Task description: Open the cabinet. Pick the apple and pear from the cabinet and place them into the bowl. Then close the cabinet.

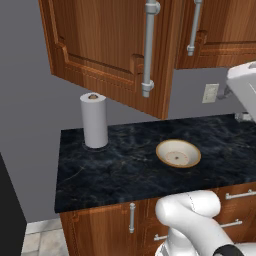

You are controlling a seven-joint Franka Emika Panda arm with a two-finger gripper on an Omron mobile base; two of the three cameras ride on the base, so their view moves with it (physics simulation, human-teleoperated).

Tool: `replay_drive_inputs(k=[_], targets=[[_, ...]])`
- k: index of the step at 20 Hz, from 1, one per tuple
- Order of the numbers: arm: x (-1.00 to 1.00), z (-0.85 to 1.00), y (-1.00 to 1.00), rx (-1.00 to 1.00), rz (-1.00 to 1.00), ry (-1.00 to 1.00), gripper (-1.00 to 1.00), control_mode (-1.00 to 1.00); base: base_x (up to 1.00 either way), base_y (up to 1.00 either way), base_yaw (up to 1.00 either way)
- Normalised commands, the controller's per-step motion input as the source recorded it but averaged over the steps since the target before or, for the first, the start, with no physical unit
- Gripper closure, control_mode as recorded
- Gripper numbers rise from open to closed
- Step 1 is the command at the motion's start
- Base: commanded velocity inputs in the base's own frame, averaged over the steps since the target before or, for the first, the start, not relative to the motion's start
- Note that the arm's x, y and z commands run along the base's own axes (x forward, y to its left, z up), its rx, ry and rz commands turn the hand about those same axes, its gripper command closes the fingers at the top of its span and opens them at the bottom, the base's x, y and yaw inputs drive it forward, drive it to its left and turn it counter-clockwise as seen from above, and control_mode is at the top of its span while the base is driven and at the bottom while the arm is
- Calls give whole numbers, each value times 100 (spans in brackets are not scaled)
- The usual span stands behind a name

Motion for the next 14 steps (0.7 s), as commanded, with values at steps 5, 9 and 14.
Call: replay_drive_inputs(k=[5,9,14], targets=[[31,-50,10,-11,9,-12,-100,-100,0,0,0],[59,-47,8,-1,19,-28,-100,-100,0,0,0],[79,-3,2,12,23,-7,-100,-100,0,0,0]])
